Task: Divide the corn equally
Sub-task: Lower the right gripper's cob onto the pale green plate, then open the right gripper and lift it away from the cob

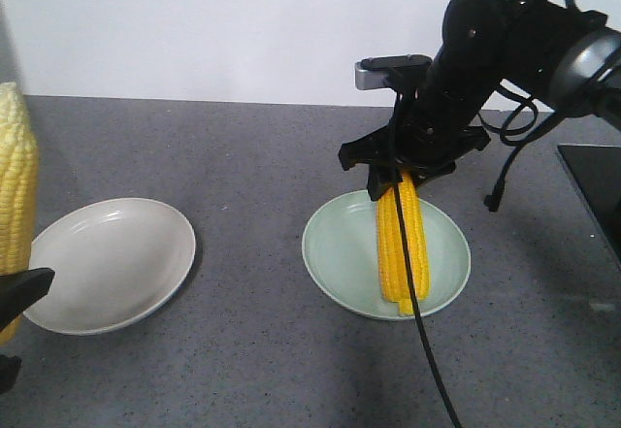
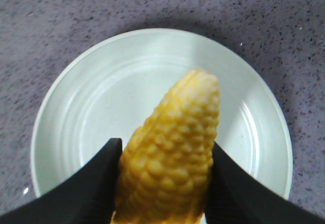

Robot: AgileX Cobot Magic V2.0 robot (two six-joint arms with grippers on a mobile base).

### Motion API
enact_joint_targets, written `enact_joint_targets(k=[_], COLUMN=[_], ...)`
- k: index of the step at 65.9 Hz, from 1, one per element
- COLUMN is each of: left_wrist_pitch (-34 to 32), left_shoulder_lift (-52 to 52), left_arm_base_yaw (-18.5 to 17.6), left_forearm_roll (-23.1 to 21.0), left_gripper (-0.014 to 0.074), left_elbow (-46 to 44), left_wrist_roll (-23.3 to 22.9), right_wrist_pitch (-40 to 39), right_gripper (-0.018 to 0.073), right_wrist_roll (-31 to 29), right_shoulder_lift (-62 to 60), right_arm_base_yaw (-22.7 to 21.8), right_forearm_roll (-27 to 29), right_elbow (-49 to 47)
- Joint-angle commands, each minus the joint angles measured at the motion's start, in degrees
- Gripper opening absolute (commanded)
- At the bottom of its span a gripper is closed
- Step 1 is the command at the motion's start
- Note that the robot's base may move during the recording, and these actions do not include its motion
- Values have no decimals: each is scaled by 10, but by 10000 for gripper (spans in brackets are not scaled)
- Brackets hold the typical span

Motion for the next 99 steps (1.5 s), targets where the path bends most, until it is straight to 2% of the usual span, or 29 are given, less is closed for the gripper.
enact_joint_targets(k=[1,21,46,67,77,99], left_wrist_pitch=[-38,-38,-38,-38,-38,-38], left_shoulder_lift=[-2,-2,-2,-2,-1,-1], left_arm_base_yaw=[-1,-1,-1,-1,-1,-1], left_forearm_roll=[1,-2,-2,-2,-2,-2], left_gripper=[317,317,317,317,317,317], left_elbow=[-16,-16,-16,-16,-16,-16], left_wrist_roll=[0,0,0,0,0,0], right_wrist_pitch=[9,35,30,33,-4,-130], right_gripper=[245,272,512,525,525,525], right_wrist_roll=[10,13,5,0,-1,6], right_shoulder_lift=[0,69,82,47,-19,-206], right_arm_base_yaw=[-1,-1,-1,1,16,94], right_forearm_roll=[-6,-5,-6,-22,-36,-86], right_elbow=[-52,-117,-118,-113,-59,144])
